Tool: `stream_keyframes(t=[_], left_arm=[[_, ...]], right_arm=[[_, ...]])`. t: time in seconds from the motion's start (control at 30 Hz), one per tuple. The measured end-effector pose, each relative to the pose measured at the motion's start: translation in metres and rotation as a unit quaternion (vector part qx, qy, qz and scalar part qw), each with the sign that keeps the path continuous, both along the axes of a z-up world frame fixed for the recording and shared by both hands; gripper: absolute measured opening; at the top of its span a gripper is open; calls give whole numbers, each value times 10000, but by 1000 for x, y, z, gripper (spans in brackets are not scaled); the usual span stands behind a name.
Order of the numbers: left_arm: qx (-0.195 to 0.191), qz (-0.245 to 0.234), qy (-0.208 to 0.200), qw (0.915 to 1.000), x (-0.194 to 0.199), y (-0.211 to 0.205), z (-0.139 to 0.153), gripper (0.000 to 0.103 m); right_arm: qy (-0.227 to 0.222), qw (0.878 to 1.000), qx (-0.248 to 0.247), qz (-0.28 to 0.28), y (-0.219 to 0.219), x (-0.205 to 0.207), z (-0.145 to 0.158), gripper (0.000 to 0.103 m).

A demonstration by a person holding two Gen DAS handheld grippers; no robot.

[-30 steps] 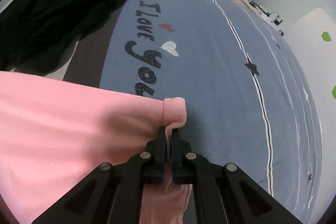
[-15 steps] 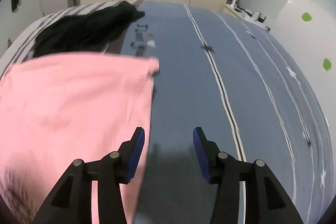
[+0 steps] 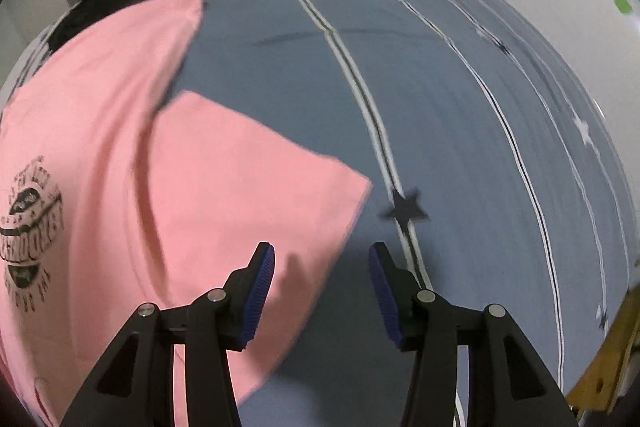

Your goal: Fold clothes

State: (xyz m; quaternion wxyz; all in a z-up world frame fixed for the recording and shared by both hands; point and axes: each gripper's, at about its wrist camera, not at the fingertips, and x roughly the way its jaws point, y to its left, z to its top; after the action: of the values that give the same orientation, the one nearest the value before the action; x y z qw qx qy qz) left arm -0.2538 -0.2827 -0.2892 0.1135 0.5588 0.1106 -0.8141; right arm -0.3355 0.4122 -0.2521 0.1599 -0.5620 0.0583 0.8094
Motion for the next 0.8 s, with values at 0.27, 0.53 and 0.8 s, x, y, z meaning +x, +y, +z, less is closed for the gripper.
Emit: stream_keyframes(t=[0.27,0.53,0.8], left_arm=[[-401,-162,-68,9990,0,21,-27,52],[-477,-284,120,9984,-9,33,-26,25],[-706,-149,220,9972,1,41,-7,2]], right_arm=[[-28,9975,-517,-489,13,11,-28,45],[157,9949,-844,-530,13,-7,-44,47],[260,9916,-1129,-575,30,-24,-43,2]])
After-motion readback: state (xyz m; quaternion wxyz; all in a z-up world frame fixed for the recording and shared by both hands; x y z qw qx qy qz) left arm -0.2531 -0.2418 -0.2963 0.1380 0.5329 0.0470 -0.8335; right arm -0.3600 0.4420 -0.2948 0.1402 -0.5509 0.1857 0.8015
